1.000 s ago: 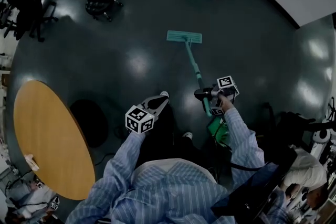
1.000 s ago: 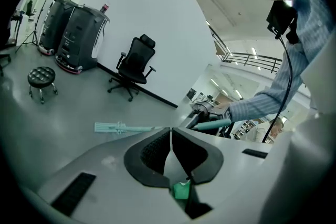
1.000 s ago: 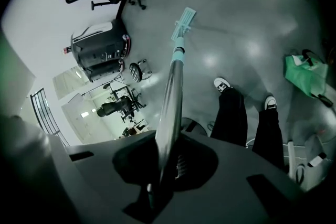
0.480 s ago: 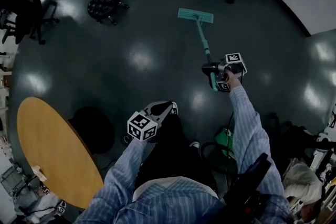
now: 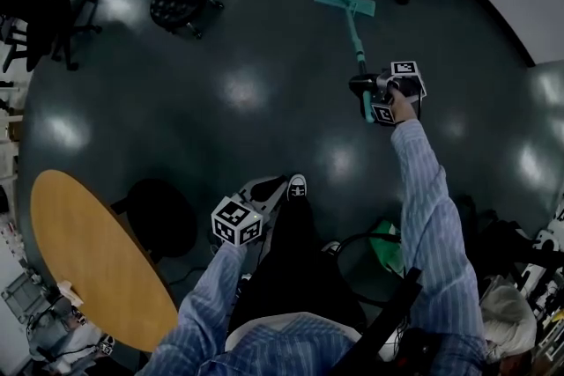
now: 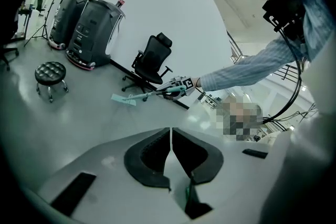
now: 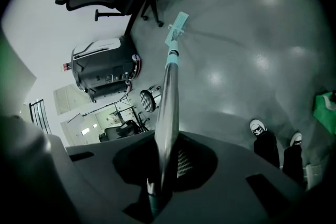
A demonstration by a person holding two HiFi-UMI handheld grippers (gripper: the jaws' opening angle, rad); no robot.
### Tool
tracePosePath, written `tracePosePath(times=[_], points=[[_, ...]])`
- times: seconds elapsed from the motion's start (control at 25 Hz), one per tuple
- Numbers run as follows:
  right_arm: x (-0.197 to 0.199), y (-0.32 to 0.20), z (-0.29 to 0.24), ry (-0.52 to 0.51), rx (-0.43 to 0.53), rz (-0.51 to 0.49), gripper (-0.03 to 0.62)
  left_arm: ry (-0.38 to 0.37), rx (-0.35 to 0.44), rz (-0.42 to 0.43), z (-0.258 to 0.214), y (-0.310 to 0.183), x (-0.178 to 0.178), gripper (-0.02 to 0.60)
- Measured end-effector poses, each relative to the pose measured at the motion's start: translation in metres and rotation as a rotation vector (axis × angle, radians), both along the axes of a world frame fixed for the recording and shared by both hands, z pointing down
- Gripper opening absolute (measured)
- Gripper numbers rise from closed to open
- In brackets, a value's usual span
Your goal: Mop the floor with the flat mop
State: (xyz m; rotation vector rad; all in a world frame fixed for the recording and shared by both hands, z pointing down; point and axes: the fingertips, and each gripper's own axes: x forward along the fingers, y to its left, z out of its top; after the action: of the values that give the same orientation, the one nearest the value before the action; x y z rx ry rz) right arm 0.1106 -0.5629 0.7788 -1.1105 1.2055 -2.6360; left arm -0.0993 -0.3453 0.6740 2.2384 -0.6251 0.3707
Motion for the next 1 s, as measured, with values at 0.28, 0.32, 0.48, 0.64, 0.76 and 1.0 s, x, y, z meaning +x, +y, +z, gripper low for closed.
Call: tracePosePath(times=[0.28, 0.32, 0.48, 0.64, 0.76, 1.0], points=[[0.000, 0.020, -0.001, 0.008, -0.002, -0.006, 0.049, 0.006, 0.019, 0.010, -0.007, 0.008, 0.007, 0.015], [0.000, 0.030, -0.003, 0.009, -0.004, -0.010, 0.049, 0.008, 0.025, 0.010, -0.010, 0.011, 0.008, 0.015], [0.001, 0.079, -0.010, 0.000, -0.009, -0.018, 0.049, 0.022, 0.044, 0.010, -0.021, 0.031, 0.016, 0.015], [0.001, 0.148, -0.015, -0.011, -0.021, -0.030, 0.049, 0.028, 0.067, 0.031, -0.031, 0.060, 0.030, 0.015], [-0.001, 0.211, -0.024, -0.032, -0.035, -0.031, 0.049, 0.038, 0.081, 0.051, -0.042, 0.086, 0.041, 0.015], [-0.006, 0.348, -0.039, -0.043, -0.055, -0.048, 0.049, 0.053, 0.124, 0.081, -0.066, 0.153, 0.053, 0.015]])
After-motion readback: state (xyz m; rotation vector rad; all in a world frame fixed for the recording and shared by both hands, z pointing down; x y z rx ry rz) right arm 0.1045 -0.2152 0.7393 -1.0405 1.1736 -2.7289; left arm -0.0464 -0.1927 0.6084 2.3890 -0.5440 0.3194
